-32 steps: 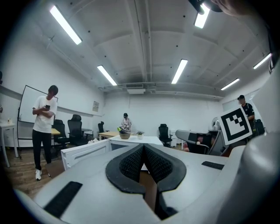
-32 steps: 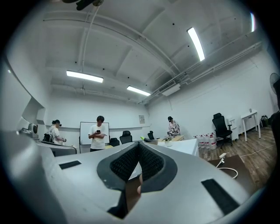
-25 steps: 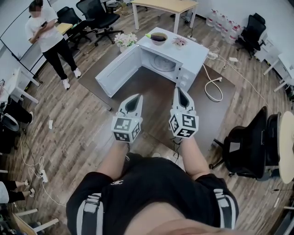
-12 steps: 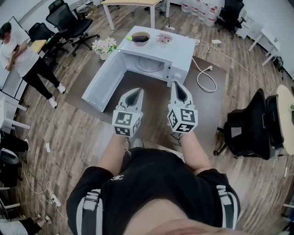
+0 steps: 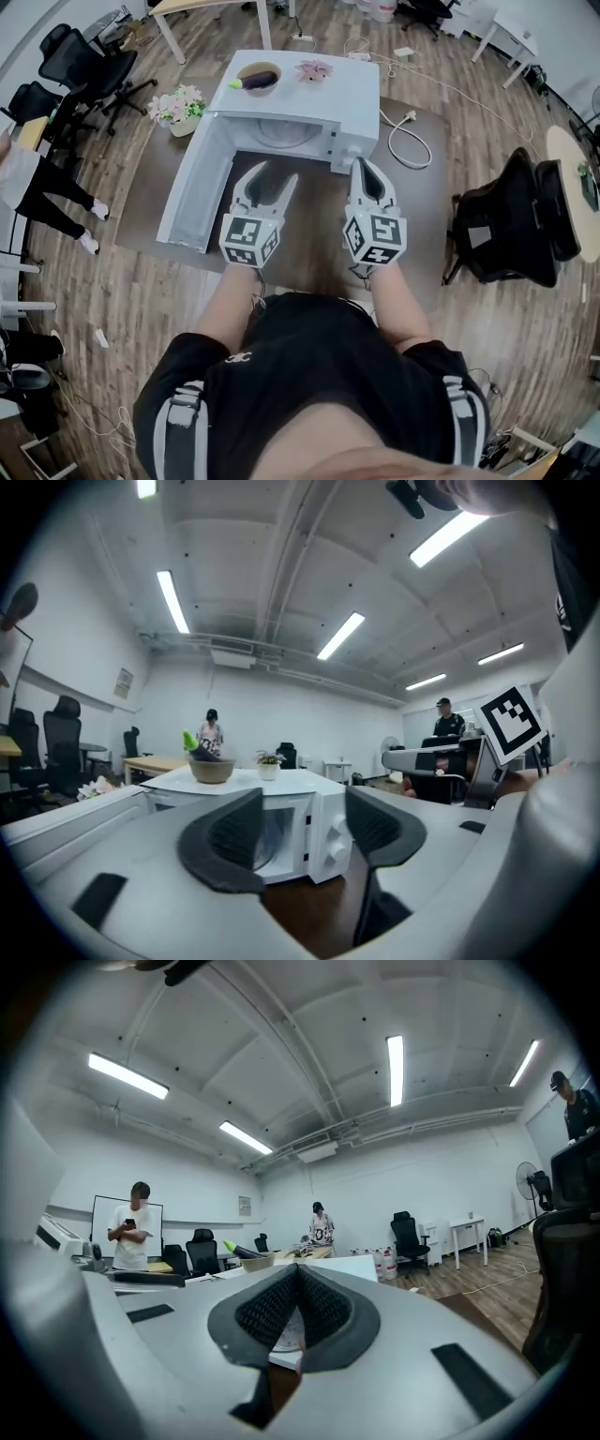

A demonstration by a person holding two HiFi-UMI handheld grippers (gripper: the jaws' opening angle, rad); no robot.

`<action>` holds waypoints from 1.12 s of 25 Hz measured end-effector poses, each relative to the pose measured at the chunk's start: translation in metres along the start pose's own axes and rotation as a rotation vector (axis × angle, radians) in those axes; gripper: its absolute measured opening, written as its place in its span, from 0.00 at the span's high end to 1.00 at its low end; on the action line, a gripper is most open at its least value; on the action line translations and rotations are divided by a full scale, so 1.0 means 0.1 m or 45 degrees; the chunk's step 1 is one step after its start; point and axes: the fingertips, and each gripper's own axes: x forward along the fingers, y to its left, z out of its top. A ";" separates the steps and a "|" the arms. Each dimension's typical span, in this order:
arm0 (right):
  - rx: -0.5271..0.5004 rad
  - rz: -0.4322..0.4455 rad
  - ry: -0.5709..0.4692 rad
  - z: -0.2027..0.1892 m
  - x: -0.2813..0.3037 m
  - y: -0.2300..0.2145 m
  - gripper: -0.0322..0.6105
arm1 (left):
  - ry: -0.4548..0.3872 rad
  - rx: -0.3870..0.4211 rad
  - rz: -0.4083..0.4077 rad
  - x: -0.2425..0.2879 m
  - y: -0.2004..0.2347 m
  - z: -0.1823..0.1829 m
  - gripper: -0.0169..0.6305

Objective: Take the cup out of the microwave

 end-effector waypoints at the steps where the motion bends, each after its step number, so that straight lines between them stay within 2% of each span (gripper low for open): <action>1: -0.003 -0.017 0.006 -0.02 0.03 -0.01 0.95 | 0.000 -0.007 -0.028 0.06 0.05 -0.03 0.52; 3: -0.008 -0.049 0.021 -0.07 0.09 -0.01 0.95 | 0.012 -0.011 -0.049 0.17 0.17 -0.13 0.43; 6: -0.013 -0.089 0.046 -0.15 0.18 -0.01 0.95 | 0.058 -0.026 -0.034 0.36 0.41 -0.36 0.35; 16: -0.012 -0.204 0.129 -0.44 0.40 -0.09 0.95 | 0.237 -0.088 0.009 1.29 1.04 -1.21 0.33; 22: -0.017 -0.254 0.179 -0.59 0.49 -0.19 0.95 | 0.317 -0.053 0.026 1.86 1.25 -1.65 0.32; 28: -0.021 -0.293 0.224 -0.71 0.47 -0.28 0.95 | 0.348 -0.035 0.040 2.22 1.39 -1.91 0.31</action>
